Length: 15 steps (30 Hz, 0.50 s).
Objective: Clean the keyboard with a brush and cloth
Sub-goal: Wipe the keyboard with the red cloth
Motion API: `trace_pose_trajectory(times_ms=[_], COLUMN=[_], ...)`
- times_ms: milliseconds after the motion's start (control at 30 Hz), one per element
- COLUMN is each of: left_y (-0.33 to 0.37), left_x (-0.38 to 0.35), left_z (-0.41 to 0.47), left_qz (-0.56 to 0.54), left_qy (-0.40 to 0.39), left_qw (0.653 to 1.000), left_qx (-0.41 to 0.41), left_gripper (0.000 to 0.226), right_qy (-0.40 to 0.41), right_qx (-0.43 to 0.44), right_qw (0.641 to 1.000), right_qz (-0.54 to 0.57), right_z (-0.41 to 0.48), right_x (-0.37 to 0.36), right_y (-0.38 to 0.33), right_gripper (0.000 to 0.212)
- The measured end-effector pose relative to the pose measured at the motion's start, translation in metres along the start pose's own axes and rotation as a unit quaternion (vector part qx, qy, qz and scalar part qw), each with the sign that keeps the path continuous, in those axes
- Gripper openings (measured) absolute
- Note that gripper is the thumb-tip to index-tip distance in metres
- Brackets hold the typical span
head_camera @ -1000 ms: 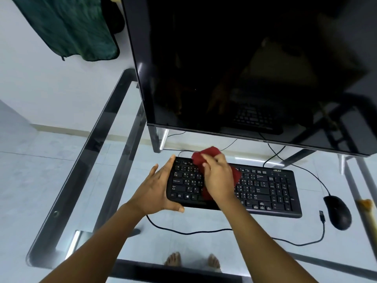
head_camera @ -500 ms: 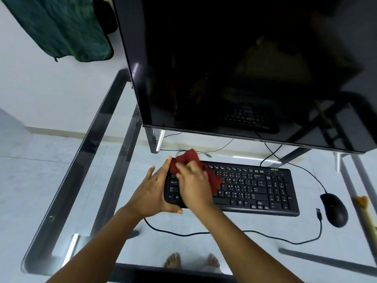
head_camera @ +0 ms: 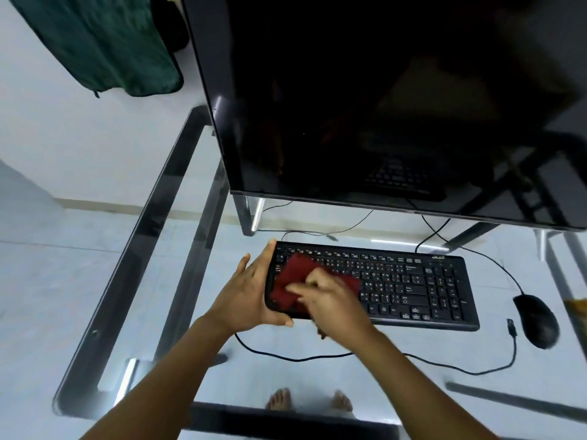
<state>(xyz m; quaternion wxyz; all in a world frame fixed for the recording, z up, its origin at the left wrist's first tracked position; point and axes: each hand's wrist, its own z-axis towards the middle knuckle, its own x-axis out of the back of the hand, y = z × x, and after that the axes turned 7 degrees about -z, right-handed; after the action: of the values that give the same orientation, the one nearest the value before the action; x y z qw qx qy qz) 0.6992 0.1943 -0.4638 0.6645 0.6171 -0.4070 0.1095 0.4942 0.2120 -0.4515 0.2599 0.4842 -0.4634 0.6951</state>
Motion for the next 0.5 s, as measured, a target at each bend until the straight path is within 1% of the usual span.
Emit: trace_pose_trajectory(times_ms=[67,100,133,167,233,267,300,333,367,433,467,500], left_y=[0.001,0.001,0.001,0.0,-0.001,-0.001,0.0,0.001,0.002,0.002,0.002,0.002], left_x=[0.0,0.0,-0.001,-0.001,0.0,0.0,0.0,0.001,0.001,0.001,0.0,0.0], left_z=[0.001,0.001,0.001,0.0,0.001,0.001,0.001,0.001,0.0,0.0,0.001,0.001], left_qz=[-0.009,-0.012,-0.012,-0.009,0.0,0.002,0.002,0.001,0.001,0.003,0.006,0.01], left_qy=[-0.006,-0.007,-0.005,-0.004,-0.004,-0.004,-0.006,-0.008,-0.01,-0.011,-0.012,-0.013], left_qw=[1.0,1.0,1.0,1.0,1.0,1.0,1.0,1.0,1.0,1.0,1.0,1.0], left_qx=[0.01,0.009,0.006,0.003,0.0,-0.001,0.001,0.003,0.004,0.004,0.005,0.007], left_gripper=[0.148,0.148,0.148,0.148,0.149,0.149,0.149,0.149,0.148,0.148,0.148,0.149], right_qy=[0.074,0.093,0.097,0.082,-0.005,-0.043,-0.052,-0.033,0.008,0.071,0.08,0.077], right_qx=[-0.113,-0.154,-0.161,-0.133,-0.012,0.018,0.012,-0.026,-0.078,-0.194,-0.23,-0.247], right_qw=[0.991,0.984,0.982,0.988,1.0,0.999,0.998,0.999,0.997,0.978,0.97,0.965], right_qz=[0.012,0.01,0.001,-0.007,-0.019,-0.025,-0.025,-0.018,-0.009,-0.003,-0.017,-0.038], right_z=[0.004,0.004,0.004,0.002,-0.009,-0.011,-0.01,-0.008,-0.007,-0.007,-0.007,-0.005], right_x=[0.008,0.008,0.006,0.003,0.0,0.007,0.014,0.022,0.028,0.032,0.028,0.021], right_y=[0.016,0.016,0.01,0.0,-0.012,-0.007,0.005,0.02,0.035,0.05,0.045,0.033], right_gripper=[0.033,0.031,0.03,0.03,0.035,0.037,0.037,0.036,0.034,0.027,0.026,0.033])
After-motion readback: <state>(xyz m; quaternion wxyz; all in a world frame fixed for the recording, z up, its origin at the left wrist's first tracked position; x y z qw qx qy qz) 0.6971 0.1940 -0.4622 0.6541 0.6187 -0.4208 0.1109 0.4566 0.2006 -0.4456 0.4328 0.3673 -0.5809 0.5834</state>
